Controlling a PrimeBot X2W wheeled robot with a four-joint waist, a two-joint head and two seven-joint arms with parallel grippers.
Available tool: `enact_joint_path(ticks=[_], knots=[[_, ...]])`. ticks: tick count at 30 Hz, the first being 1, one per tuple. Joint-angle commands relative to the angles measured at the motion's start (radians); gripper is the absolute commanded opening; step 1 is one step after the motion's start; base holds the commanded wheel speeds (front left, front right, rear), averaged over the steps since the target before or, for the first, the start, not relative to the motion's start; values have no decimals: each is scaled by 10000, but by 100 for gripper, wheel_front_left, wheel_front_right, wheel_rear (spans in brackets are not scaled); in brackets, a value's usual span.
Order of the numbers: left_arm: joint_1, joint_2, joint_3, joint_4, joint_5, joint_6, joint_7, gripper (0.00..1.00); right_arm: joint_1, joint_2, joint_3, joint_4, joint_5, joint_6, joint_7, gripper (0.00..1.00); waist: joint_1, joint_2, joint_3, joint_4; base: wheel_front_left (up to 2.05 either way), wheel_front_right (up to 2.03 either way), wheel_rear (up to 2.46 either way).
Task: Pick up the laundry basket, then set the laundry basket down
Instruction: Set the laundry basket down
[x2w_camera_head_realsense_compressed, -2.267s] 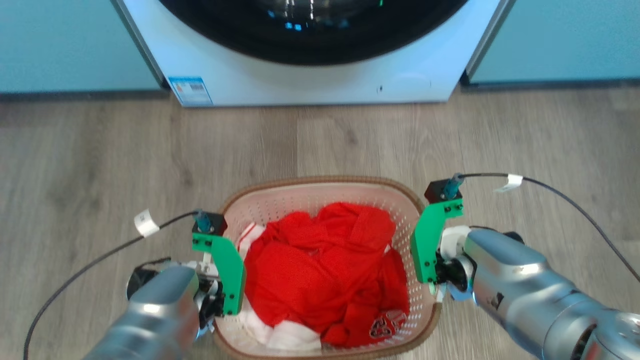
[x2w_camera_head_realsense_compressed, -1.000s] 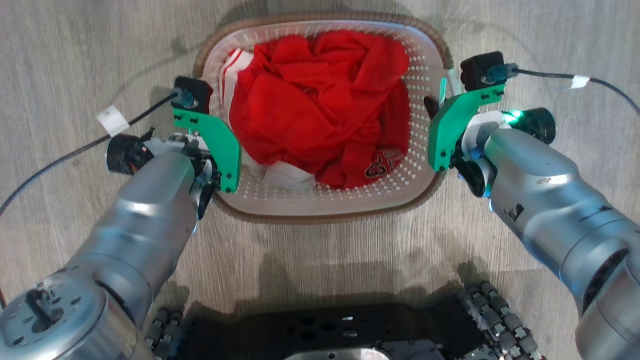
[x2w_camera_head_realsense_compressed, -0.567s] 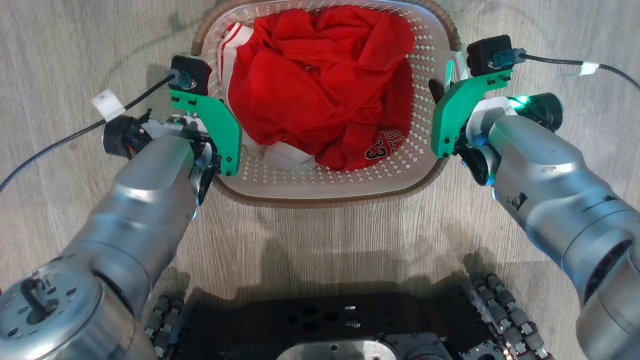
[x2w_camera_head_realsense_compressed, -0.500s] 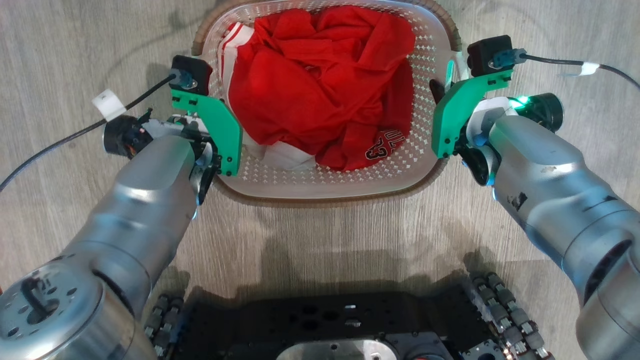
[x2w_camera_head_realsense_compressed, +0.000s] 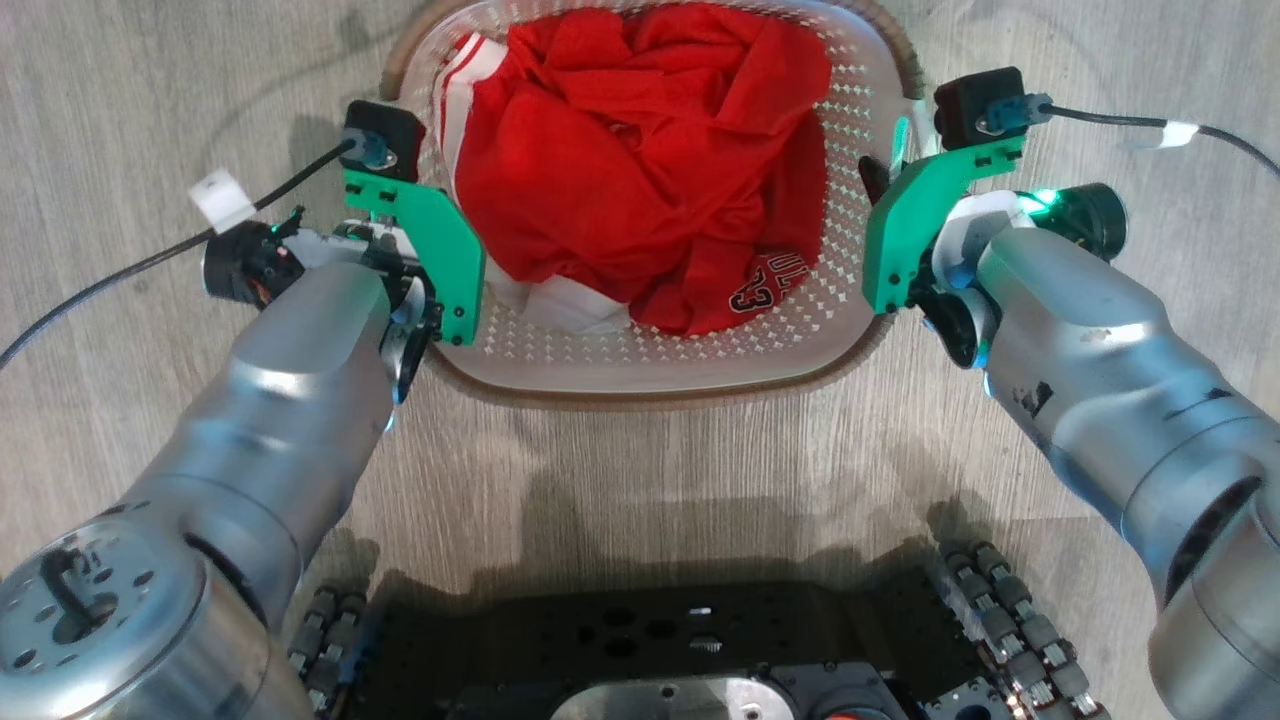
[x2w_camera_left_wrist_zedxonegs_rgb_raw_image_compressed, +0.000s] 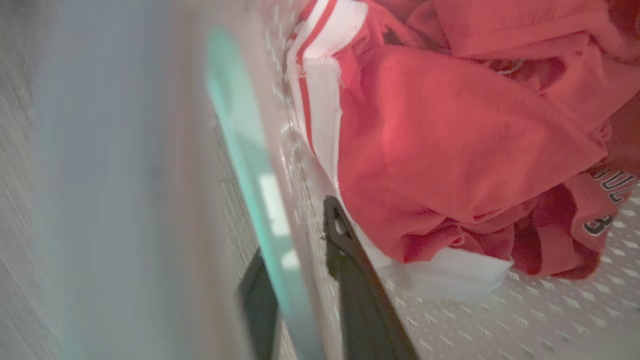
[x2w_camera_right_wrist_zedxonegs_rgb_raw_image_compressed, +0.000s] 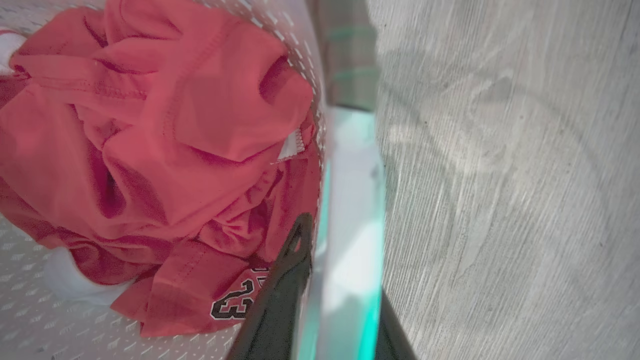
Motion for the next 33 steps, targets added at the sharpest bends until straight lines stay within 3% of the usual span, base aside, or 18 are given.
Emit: enact_joint_path(ticks=[1, 2, 10, 18, 33], knots=[[-13, -3, 5, -164, 18, 122, -9, 100, 225, 136, 124, -39, -117, 73, -24, 45, 1, 0, 11, 13, 0, 0, 0], [16, -3, 133, -165, -156, 221, 86, 100, 238, 140, 112, 29, -74, 73, 29, 100, 1, 0, 11, 23, 0, 0, 0], [46, -3, 95, -327, -274, 642, -56, 100, 338, 52, 117, 268, -13, 73, 117, 100, 1, 0, -80, 190, 0, 0, 0], [382, -3, 3, -317, -340, 621, -232, 100, 566, 88, 62, 497, 137, 73, 309, 100, 1, 0, -666, 239, 0, 0, 0], [1714, -3, -28, -409, -792, 396, -603, 100, 2059, -12, -259, 532, 842, 73, 615, 100, 1, 0, -3632, 347, 0, 0, 0]])
